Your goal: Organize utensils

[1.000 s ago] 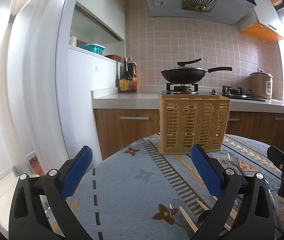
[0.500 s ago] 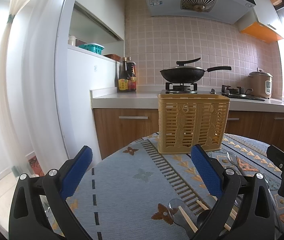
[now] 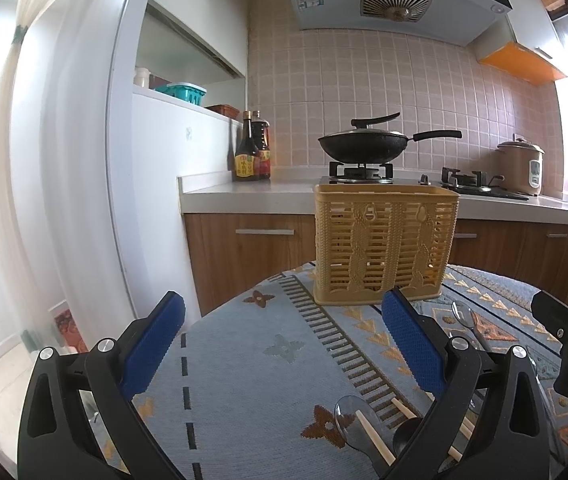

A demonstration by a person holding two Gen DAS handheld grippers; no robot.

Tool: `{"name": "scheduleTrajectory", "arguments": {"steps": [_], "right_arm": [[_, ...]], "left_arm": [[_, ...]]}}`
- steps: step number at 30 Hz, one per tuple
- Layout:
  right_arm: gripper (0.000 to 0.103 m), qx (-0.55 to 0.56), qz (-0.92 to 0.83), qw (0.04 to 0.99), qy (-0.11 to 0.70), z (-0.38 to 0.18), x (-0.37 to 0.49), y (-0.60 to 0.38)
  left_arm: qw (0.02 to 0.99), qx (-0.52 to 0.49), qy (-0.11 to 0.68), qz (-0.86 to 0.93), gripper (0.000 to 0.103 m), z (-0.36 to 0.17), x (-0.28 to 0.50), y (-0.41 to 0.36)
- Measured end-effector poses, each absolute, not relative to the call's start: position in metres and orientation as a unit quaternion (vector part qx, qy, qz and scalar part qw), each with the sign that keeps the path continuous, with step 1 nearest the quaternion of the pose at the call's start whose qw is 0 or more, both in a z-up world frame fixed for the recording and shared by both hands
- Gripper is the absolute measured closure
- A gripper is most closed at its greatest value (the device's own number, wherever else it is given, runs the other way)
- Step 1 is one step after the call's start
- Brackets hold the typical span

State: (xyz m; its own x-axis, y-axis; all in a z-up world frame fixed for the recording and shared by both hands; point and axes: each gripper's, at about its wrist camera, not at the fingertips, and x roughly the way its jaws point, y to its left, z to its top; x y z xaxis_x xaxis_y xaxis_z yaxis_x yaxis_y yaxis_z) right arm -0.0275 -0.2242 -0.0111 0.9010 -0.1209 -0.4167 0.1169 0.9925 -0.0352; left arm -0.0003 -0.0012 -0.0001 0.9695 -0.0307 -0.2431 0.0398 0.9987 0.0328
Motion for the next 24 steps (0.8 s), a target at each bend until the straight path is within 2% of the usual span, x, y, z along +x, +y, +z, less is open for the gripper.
{"name": "scheduleTrajectory", "arguments": {"steps": [24], "right_arm": [[0.007, -0.012, -0.056, 0.975, 0.215, -0.0146, -0.0254, -0.2225]], "left_arm": [[0.991, 0.013, 0.129, -0.026, 0.007, -0.0024, 0.0018, -0.0002]]}}
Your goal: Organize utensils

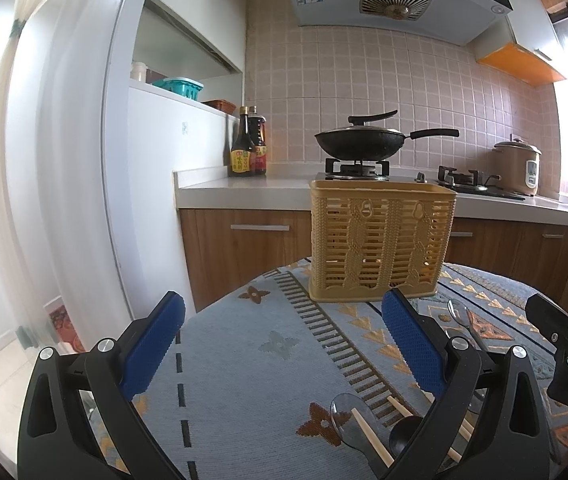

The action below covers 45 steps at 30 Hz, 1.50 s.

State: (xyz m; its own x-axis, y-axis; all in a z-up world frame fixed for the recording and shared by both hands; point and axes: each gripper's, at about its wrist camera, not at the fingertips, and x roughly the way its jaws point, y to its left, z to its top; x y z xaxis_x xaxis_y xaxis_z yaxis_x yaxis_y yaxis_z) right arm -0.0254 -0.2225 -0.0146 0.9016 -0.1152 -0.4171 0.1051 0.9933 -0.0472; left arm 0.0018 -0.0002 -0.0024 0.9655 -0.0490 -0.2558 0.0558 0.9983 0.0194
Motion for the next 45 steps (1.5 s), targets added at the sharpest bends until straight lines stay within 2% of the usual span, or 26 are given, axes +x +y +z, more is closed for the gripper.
{"name": "scheduleTrajectory", "arguments": {"steps": [45], "right_arm": [[0.007, -0.019, -0.053, 0.975, 0.214, -0.0137, -0.0237, -0.2199]], "left_arm": [[0.991, 0.015, 0.130, -0.032, 0.007, -0.0025, 0.0017, -0.0018]]}}
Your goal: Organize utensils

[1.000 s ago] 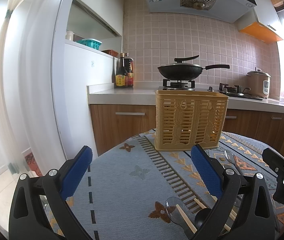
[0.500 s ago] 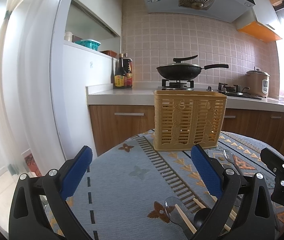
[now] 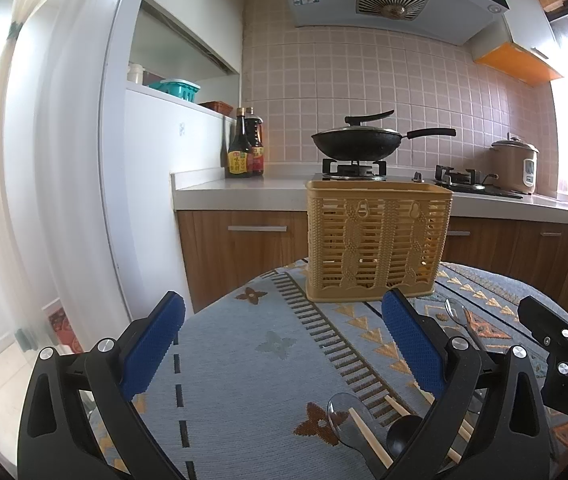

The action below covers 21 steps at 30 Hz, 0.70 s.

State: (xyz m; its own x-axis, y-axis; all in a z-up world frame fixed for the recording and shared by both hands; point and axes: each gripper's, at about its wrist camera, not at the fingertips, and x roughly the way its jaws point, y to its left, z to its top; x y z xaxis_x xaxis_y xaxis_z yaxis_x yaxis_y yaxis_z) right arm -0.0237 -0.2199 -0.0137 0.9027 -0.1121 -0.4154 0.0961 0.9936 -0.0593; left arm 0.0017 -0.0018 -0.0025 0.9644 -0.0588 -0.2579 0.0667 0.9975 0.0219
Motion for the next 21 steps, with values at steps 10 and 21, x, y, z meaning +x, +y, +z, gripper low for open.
{"name": "scheduleTrajectory", "arguments": {"steps": [10, 21], "right_arm": [[0.007, 0.037, -0.113, 0.976, 0.181, 0.002, -0.037, -0.246], [0.007, 0.044, -0.061, 0.936, 0.344, 0.012, -0.001, -0.281]], "left_arm": [[0.986, -0.047, 0.155, -0.042, 0.007, 0.004, 0.002, 0.025], [0.880, -0.068, 0.428, -0.192, 0.026, -0.013, 0.037, 0.031]]}}
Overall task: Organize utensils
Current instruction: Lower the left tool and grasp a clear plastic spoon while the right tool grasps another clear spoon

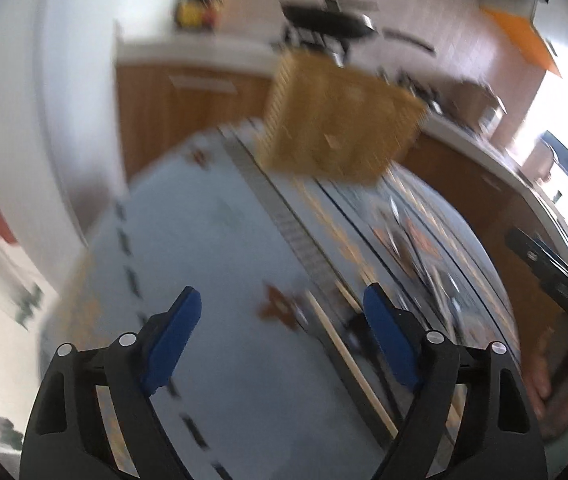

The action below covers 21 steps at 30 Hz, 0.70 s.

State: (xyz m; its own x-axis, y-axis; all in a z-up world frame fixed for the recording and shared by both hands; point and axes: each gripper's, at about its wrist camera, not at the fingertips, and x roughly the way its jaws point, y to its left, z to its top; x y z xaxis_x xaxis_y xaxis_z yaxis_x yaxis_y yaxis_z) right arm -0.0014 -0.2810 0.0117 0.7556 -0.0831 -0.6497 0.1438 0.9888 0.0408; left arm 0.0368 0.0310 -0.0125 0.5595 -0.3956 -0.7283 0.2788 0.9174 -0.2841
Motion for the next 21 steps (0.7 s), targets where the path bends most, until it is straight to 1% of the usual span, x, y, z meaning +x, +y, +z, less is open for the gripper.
{"name": "scheduleTrajectory", "arguments": {"steps": [1, 2, 4, 5, 7, 8, 9, 10, 13, 14, 16, 19, 21], "right_arm": [[0.008, 0.046, -0.055, 0.930, 0.361, 0.010, 0.001, -0.281], [0.010, 0.051, -0.041, 0.922, 0.381, 0.008, 0.003, -0.283], [0.022, 0.055, -0.024, 0.912, 0.406, 0.004, 0.005, -0.284], [0.025, 0.054, -0.018, 0.903, 0.426, 0.000, 0.006, -0.284], [0.041, 0.052, -0.012, 0.890, 0.453, -0.006, 0.008, -0.284], [0.044, 0.054, -0.008, 0.882, 0.468, -0.010, 0.009, -0.285], [0.048, 0.057, -0.005, 0.877, 0.477, -0.014, 0.008, -0.286], [0.051, 0.060, -0.002, 0.871, 0.487, -0.018, 0.008, -0.288], [0.052, 0.056, -0.004, 0.866, 0.497, -0.025, 0.007, -0.289], [0.053, 0.055, -0.003, 0.865, 0.499, -0.027, 0.006, -0.289], [0.053, 0.055, 0.001, 0.863, 0.502, -0.030, 0.005, -0.289], [0.053, 0.051, 0.006, 0.863, 0.503, -0.035, 0.005, -0.288], [0.053, 0.051, 0.003, 0.861, 0.506, -0.040, 0.007, -0.287]], "left_arm": [[0.871, -0.066, 0.443, -0.200, 0.027, -0.017, 0.037, 0.028], [0.858, -0.062, 0.463, -0.212, 0.032, -0.023, 0.038, 0.023], [0.833, -0.055, 0.498, -0.233, 0.042, -0.034, 0.040, 0.014], [0.823, -0.049, 0.513, -0.238, 0.044, -0.040, 0.041, 0.009], [0.812, -0.045, 0.529, -0.243, 0.056, -0.048, 0.041, 0.002], [0.806, -0.044, 0.538, -0.243, 0.058, -0.053, 0.043, -0.002], [0.804, -0.045, 0.542, -0.242, 0.063, -0.056, 0.043, -0.004], [0.801, -0.045, 0.547, -0.240, 0.066, -0.059, 0.045, -0.007], [0.796, -0.039, 0.558, -0.230, 0.070, -0.063, 0.049, -0.013], [0.800, -0.027, 0.556, -0.224, 0.073, -0.063, 0.047, -0.014], [0.804, -0.010, 0.554, -0.213, 0.083, -0.062, 0.045, -0.015], [0.803, -0.005, 0.559, -0.206, 0.087, -0.061, 0.047, -0.010], [0.801, -0.013, 0.563, -0.204, 0.087, -0.061, 0.048, -0.007]]}}
